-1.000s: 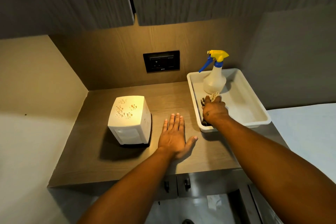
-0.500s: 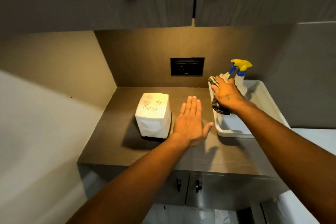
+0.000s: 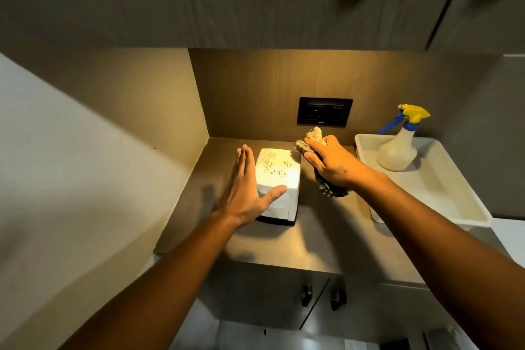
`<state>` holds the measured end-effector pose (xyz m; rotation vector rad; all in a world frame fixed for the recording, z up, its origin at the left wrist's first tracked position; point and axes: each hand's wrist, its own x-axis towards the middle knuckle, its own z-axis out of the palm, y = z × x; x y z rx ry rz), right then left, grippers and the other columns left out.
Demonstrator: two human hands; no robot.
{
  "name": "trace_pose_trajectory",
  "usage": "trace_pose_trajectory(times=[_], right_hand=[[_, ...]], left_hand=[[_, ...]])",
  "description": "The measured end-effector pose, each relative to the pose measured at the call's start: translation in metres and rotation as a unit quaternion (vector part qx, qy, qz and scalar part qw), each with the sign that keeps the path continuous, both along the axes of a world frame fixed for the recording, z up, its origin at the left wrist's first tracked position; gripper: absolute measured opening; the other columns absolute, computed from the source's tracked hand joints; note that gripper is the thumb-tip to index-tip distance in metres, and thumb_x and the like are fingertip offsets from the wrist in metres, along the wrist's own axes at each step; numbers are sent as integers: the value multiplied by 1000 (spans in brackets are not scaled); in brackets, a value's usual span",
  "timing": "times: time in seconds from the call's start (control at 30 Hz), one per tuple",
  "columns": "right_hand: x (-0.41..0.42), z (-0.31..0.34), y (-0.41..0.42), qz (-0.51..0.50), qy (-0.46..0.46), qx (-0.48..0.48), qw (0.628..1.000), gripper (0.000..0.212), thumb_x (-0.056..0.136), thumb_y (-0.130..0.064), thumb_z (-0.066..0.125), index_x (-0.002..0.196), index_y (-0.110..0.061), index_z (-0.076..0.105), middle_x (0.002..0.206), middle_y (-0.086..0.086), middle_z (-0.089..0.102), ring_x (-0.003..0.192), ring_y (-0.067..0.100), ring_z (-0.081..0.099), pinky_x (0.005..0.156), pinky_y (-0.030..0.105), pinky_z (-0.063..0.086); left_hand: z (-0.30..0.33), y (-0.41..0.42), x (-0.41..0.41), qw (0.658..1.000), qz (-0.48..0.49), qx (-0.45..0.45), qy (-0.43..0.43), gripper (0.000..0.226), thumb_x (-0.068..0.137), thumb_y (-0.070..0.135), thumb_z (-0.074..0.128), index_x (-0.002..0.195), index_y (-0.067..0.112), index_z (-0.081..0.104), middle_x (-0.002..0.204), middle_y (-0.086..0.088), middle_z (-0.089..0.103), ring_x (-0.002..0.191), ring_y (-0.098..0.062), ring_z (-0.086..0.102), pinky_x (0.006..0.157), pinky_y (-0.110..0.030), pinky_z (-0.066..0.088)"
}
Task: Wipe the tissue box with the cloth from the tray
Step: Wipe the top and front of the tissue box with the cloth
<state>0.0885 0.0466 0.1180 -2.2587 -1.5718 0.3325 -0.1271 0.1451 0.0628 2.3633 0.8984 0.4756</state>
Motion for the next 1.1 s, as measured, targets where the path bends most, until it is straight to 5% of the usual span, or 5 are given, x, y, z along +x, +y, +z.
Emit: trace_pose_trajectory(times=[0.13,0.3,0.73,0.93,1.1], right_hand=[[-23,1,6,1,-3,-16,1000,47,100,-44,34,144,-28,34,130,13,39,109,25,46,95,32,36],[-36,-1,16,-25,-16,-24,999,45,100,-42,35,141,-22,39,128,14,40,113,27,44,100,38,37],[-39,-8,37,-60,-111,-53,991,47,99,-43,37,142,-25,41,142,13,34,123,34,32,102,45,30],[-50,-5,60,38,-31,-10,999,47,99,-33,43,142,-13,42,151,7,32,132,25,38,100,23,28],[-37,-4,37,51,-89,-14,995,48,100,-31,42,145,-15,38,155,10,28,134,28,35,105,27,26]], left_hand=[[-26,29,-8,993,-40,-111,24,144,57,88,67,158,30,-17,171,2,-9,156,-27,4,122,-60,18],[-38,44,9,986,-56,-158,-15,155,41,86,81,159,36,-6,164,-4,29,143,-28,38,115,-55,38],[-40,56,22,982,-116,-148,-35,151,43,57,99,158,21,8,157,-5,31,142,-26,38,116,-49,36],[-39,56,19,980,-129,-142,-52,142,47,56,98,156,23,14,152,-1,34,134,-14,38,114,-41,37],[-41,54,24,983,-109,-144,-36,144,48,50,100,158,18,13,156,-5,33,140,-21,37,113,-38,35]])
